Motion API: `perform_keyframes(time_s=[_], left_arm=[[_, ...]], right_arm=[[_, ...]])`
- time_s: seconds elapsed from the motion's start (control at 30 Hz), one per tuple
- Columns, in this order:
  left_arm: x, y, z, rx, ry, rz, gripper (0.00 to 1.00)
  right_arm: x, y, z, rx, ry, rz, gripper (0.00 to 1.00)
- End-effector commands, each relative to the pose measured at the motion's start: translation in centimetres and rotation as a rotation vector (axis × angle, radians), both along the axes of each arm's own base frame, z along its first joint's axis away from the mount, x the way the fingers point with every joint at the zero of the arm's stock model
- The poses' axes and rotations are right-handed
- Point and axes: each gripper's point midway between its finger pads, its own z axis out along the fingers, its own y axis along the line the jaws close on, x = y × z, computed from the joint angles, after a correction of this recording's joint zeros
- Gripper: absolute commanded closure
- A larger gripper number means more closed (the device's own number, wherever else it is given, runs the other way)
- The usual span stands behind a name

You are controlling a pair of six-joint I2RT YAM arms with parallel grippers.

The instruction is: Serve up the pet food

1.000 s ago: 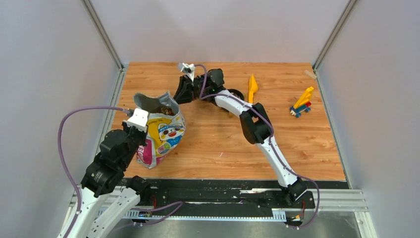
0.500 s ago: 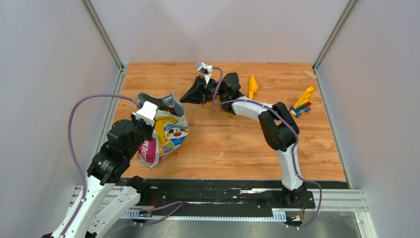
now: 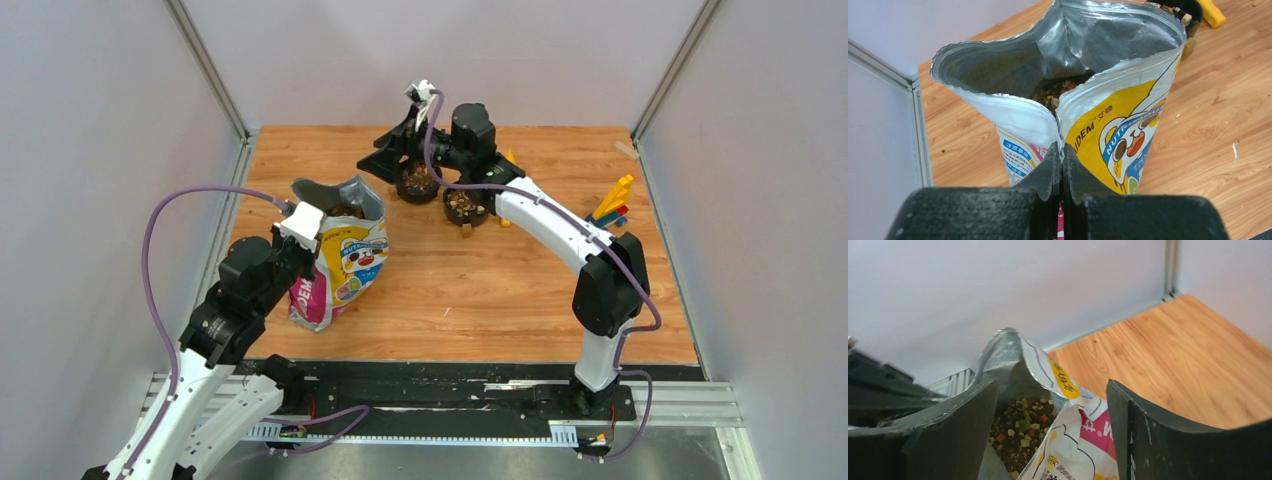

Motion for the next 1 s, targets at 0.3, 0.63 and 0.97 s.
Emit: perform_keyframes(time_s=[0.3,0.63,0.97], left_arm=[[0.0,0.1,6.1,-0.081,-0.212,-0.003,1.00],[-0.7,-0.1,7.6,-0.093,-0.244,-0.040,1.00],[-2.4,-4.5,11.5,-0.136,-0.296,-0.302,1.00]], right_arm=[[1.6,2.8,-9.3,-0.443,0.210,-0.394,0.50],[1.7,-1.8,-4.9,-0.429,0.170,-0.621,1.00],[-3.2,-12.2,-1.3,-0.287,0.281,-0.869,1.00]])
